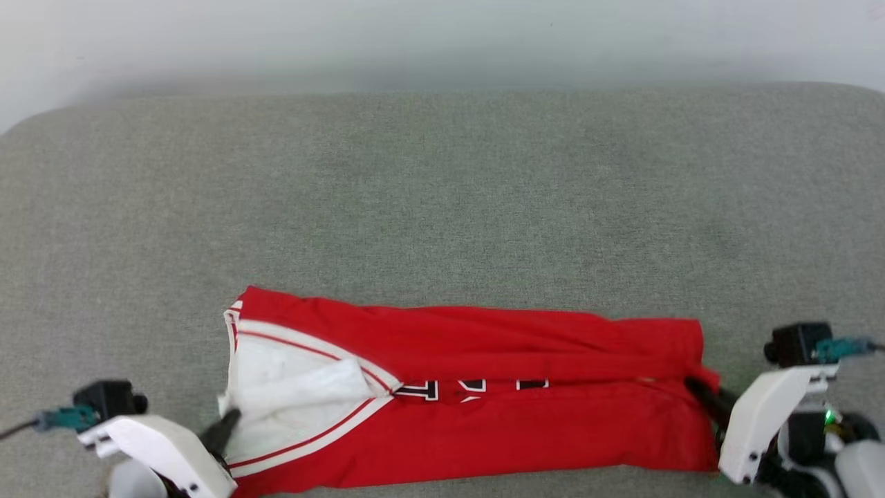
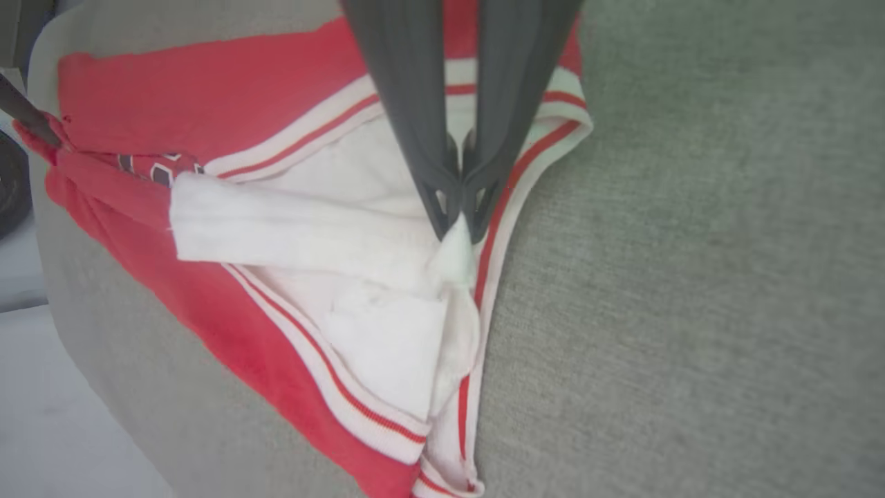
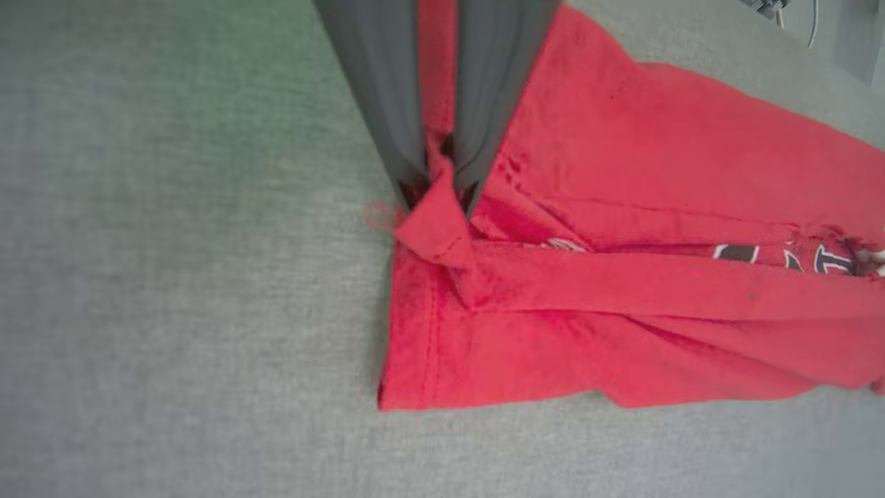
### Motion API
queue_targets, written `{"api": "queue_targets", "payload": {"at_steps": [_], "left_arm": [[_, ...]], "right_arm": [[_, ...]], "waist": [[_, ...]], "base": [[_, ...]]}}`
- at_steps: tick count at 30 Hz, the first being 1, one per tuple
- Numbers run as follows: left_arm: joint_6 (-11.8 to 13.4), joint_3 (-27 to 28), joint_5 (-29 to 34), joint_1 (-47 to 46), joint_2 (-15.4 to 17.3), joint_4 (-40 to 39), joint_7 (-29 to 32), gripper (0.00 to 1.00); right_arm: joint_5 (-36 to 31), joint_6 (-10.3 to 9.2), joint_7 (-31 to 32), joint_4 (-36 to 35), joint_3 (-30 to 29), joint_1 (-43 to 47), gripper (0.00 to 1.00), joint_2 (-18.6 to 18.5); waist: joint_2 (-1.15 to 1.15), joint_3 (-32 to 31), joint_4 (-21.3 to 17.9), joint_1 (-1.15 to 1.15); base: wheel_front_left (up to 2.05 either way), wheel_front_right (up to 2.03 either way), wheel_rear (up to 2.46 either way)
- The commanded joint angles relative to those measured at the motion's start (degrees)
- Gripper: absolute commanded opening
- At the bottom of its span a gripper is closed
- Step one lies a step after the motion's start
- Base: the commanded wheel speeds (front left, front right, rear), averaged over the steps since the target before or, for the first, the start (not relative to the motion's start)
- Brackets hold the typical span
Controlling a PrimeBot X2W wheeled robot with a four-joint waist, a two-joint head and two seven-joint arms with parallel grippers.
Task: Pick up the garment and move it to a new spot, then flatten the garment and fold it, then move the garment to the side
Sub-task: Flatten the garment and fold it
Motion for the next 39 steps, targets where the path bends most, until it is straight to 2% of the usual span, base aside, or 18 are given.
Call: {"api": "queue_targets", "payload": {"at_steps": [1, 2, 3, 4, 5, 10, 15, 19, 28, 33, 39], "left_arm": [[-0.2, -0.3, -0.1, 0.7, -0.4, 1.0, -0.2, 0.00], [-0.6, -0.8, -0.1, 0.7, -1.0, 1.9, -0.5, 0.08], [-0.8, -1.0, -0.4, 0.7, -1.7, 2.9, -0.9, 0.31], [-1.0, -0.9, -0.2, 0.5, -2.1, 4.3, -1.7, 0.60], [-1.3, -0.9, 0.0, 0.2, -2.3, 5.6, -2.5, 1.00], [-1.3, -0.5, 3.5, -0.3, -2.6, 8.3, -9.2, 1.00], [0.7, -1.4, 9.3, -1.7, -3.1, 4.1, -16.3, 1.00], [2.7, -3.3, 14.5, -2.3, -3.6, -0.5, -20.4, 1.00], [7.1, -8.2, 26.4, -2.9, -5.3, -8.3, -30.5, 1.00], [8.5, -10.1, 29.7, -1.8, -6.3, -10.6, -34.0, 1.00], [8.9, -12.2, 32.2, -2.1, -6.5, -12.9, -35.2, 1.00]], "right_arm": [[-0.1, -0.04, -1.1, 0.5, 0.0, 1.2, 0.88, 0.7], [-0.2, -0.04, -2.4, 1.1, -0.2, 1.7, 1.00, 1.1], [-0.2, -0.04, -3.1, 2.0, 0.1, 2.7, 1.00, 1.5], [-0.2, -0.06, -4.0, 2.9, 0.5, 3.4, 1.00, 1.9], [-0.2, -0.08, -5.2, 3.5, 0.7, 3.8, 1.00, 2.3], [-0.8, -0.07, -12.2, 3.2, 0.5, 4.2, 1.00, 2.5], [-1.6, -0.03, -15.7, -2.8, -1.9, 5.1, 1.00, 1.4], [-2.6, -0.03, -11.6, -7.6, -6.2, 6.4, 1.00, 0.5], [-4.1, -0.03, 4.6, -13.2, -15.6, 6.7, 1.00, -0.8], [-4.7, -0.03, 11.8, -13.0, -17.4, 8.1, 1.00, 0.3], [-3.8, -0.03, 13.1, -8.9, -18.5, 8.1, 1.00, 2.9]], "waist": [[0.00, 0.0, 0.0, 0.01], [0.00, 0.0, 0.0, 0.01], [0.00, 0.0, -0.1, 0.01], [0.00, 0.0, -0.1, 0.01], [0.00, -0.1, -0.2, 0.01], [0.00, -0.9, -1.2, 0.01], [0.00, -2.4, -1.6, 0.01], [0.00, -3.6, -1.8, 0.01], [0.00, -5.8, -0.5, 0.01], [0.00, -5.8, 2.2, 0.01], [0.00, -4.3, 6.6, 0.01]], "base": [[0.00, 0.00, 0.00], [0.00, 0.00, 0.00], [0.00, 0.00, 0.00], [0.00, 0.00, 0.00], [0.00, 0.00, 0.00], [0.00, 0.00, 0.00], [0.00, 0.00, 0.00], [0.00, 0.00, 0.00], [0.00, 0.00, 0.00], [0.00, 0.00, 0.00], [0.00, 0.00, 0.00]]}}
